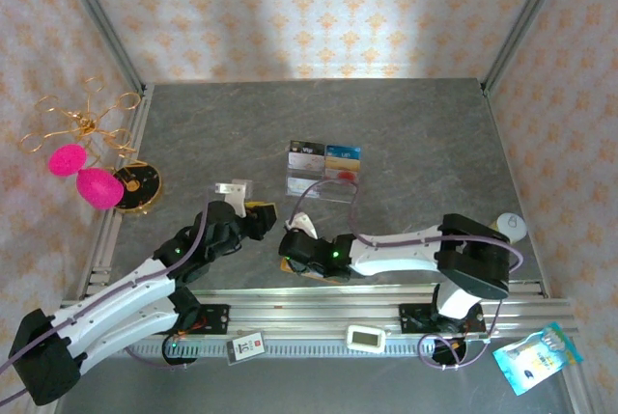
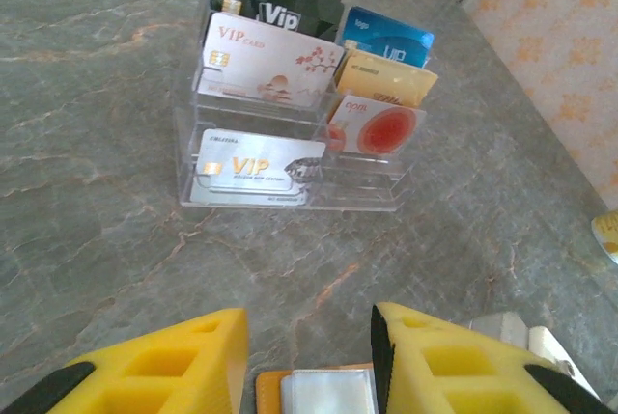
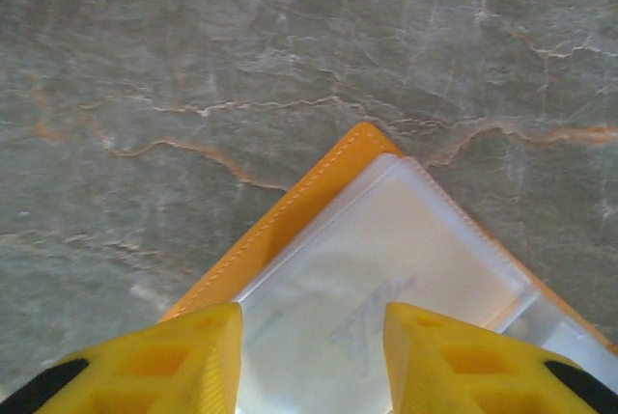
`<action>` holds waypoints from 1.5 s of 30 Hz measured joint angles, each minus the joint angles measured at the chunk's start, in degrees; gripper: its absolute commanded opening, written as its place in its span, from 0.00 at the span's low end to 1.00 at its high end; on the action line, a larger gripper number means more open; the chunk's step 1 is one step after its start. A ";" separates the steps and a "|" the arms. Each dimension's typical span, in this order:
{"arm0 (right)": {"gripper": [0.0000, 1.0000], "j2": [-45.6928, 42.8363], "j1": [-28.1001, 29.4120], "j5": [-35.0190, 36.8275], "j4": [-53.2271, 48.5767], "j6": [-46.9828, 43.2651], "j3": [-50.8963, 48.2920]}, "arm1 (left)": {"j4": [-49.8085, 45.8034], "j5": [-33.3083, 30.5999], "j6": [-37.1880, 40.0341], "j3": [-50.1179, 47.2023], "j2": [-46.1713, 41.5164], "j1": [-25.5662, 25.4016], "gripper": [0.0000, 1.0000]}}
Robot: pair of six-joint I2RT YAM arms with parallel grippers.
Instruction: Take the credit cards out of the card holder
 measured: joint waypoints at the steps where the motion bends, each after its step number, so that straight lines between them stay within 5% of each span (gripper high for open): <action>1: 0.43 0.90 0.00 0.66 -0.48 -0.13 0.39 | -0.26 -0.13 -0.31 -0.33 -0.48 0.00 0.39; 6: 0.36 4.61 0.02 2.05 -1.75 -0.42 1.14 | -1.20 -0.26 -1.03 -1.01 -1.42 0.00 0.39; 13: 0.00 4.74 0.11 3.15 -0.83 -1.57 0.81 | -1.36 0.55 -1.25 -1.01 -0.09 0.00 0.35; 21: 0.00 -1.97 -0.04 2.12 9.55 -4.68 -8.52 | 1.29 4.76 -4.42 -4.50 3.85 -0.07 0.00; 34: 0.00 -10.97 -2.27 -4.09 27.39 -8.04 -18.80 | 9.99 11.47 -8.39 -8.00 14.69 -5.29 0.00; 38: 0.29 -11.37 -2.29 -4.44 29.18 -7.48 -19.17 | 12.52 12.81 -8.55 -7.74 19.39 -6.29 0.00; 45: 0.34 -22.12 -2.32 -0.28 29.35 -3.45 -23.32 | 14.05 15.91 -8.52 -3.96 27.76 -9.07 0.03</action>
